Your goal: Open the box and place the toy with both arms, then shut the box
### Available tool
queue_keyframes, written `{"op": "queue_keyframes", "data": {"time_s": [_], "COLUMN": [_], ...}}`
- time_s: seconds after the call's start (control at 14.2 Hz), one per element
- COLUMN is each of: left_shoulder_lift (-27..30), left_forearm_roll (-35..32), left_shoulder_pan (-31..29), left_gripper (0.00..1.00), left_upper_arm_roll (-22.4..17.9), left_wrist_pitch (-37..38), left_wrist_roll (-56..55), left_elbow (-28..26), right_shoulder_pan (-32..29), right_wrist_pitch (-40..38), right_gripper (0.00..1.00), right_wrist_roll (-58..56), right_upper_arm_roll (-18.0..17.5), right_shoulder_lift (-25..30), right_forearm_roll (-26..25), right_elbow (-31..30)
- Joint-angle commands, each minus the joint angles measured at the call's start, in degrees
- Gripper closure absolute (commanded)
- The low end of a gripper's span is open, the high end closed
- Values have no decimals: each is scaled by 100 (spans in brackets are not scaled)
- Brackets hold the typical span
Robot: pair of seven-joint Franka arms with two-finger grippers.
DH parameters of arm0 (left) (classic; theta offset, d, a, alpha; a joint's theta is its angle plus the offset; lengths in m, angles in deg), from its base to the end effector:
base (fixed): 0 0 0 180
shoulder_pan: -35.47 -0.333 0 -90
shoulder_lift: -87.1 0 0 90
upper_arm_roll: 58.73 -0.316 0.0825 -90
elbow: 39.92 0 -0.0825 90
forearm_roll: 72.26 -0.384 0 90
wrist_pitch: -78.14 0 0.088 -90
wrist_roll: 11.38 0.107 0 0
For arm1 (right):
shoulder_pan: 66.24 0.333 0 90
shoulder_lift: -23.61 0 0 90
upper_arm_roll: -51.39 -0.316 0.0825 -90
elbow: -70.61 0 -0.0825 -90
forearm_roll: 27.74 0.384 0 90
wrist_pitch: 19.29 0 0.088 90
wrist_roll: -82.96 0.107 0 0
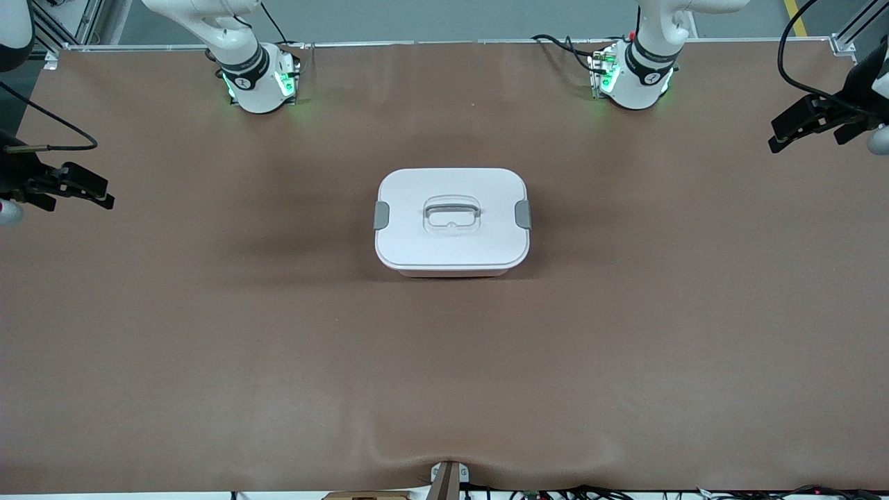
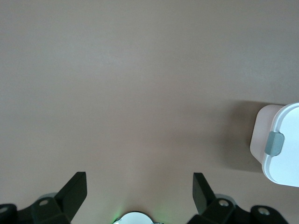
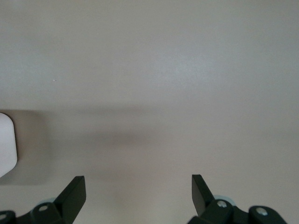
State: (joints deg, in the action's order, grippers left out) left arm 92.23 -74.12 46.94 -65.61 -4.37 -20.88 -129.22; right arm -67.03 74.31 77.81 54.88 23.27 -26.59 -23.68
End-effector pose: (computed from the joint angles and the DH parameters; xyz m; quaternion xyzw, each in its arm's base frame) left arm 0.5115 -0.0339 0.6664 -0.9988 -0.0444 0.0134 0.0125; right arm 0.5584 -0.0397 0.5912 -0.9999 -0.0069 0.0081 0.0105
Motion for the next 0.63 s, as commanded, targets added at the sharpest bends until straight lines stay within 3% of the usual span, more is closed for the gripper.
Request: {"op": "queue_keyframes", "data": {"time_s": [0.0, 0.56], "left_shoulder_lift": [23, 23], "left_forearm_roll": [37, 98], "left_shoulder_pan": [49, 32], "left_gripper": [0, 0], "left_upper_arm_roll": [54, 169], "left_wrist_pitch": [-55, -37], "left_wrist_roll": [465, 572], "left_elbow": [-25, -69], "right_shoulder_pan": [-52, -61], "right_wrist_pitch": [-17, -26], "right_gripper": [0, 0], "right_wrist_roll": [-65, -65], "right_upper_arm_roll": [-42, -42], "right_shoulder_lift": [8, -45], "right_forearm_roll": [34, 34], "right_elbow": [51, 51]}}
